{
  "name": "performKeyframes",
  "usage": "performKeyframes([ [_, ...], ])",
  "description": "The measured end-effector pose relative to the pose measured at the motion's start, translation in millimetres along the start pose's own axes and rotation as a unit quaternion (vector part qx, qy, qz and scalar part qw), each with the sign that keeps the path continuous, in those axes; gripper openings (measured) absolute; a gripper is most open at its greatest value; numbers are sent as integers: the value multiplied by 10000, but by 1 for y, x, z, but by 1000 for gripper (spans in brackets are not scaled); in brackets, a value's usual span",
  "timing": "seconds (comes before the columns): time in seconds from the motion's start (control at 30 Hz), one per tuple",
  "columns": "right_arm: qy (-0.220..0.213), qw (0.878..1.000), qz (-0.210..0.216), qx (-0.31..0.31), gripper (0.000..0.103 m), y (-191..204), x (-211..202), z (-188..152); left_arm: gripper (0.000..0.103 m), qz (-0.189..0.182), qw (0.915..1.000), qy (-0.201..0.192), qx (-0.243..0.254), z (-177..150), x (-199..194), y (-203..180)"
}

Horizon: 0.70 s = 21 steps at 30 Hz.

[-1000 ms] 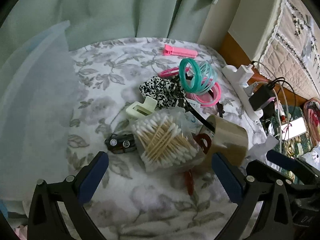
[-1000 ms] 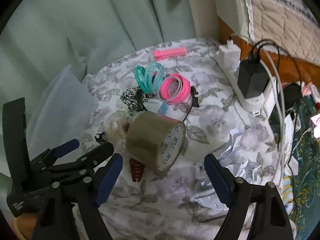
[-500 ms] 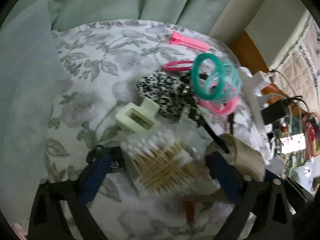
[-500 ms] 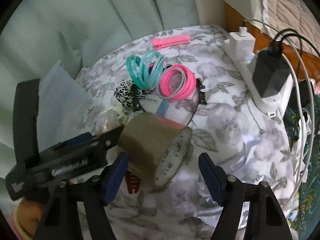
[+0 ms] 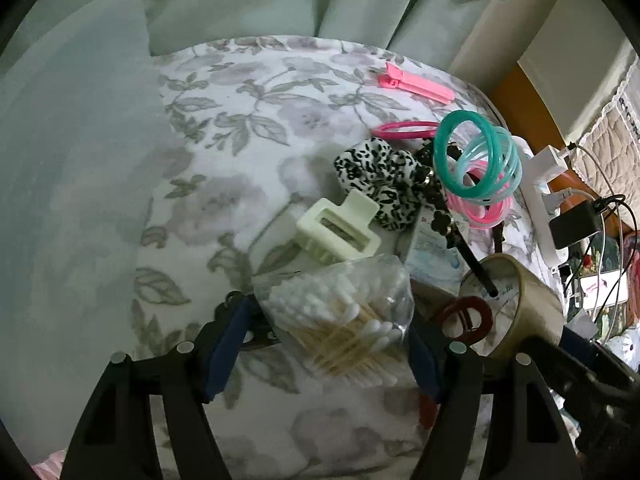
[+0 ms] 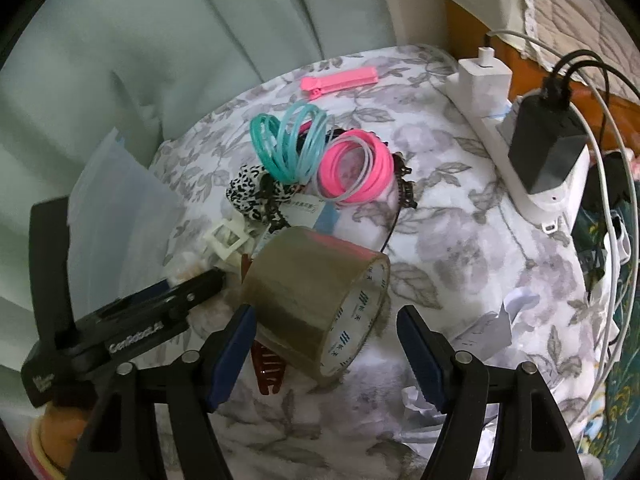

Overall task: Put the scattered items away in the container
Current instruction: 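Grasp the brown tape roll with the right tool while the left tool grasps the cotton swab bag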

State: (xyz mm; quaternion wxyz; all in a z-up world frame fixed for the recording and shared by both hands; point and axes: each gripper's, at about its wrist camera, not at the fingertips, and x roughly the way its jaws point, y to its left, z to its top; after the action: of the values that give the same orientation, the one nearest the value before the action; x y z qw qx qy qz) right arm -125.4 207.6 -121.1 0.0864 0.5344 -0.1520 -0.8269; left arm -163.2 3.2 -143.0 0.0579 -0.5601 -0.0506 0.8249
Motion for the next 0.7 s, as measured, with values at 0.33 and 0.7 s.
performKeyframes([
  [0.33, 258, 9997, 47, 30, 76, 21, 18, 5, 73, 71, 9998, 24, -170, -11, -11, 16],
  [0.7, 217, 9992, -274, 195, 75, 7, 4, -2, 73, -331, 9978, 256, -520, -29, -13, 32],
])
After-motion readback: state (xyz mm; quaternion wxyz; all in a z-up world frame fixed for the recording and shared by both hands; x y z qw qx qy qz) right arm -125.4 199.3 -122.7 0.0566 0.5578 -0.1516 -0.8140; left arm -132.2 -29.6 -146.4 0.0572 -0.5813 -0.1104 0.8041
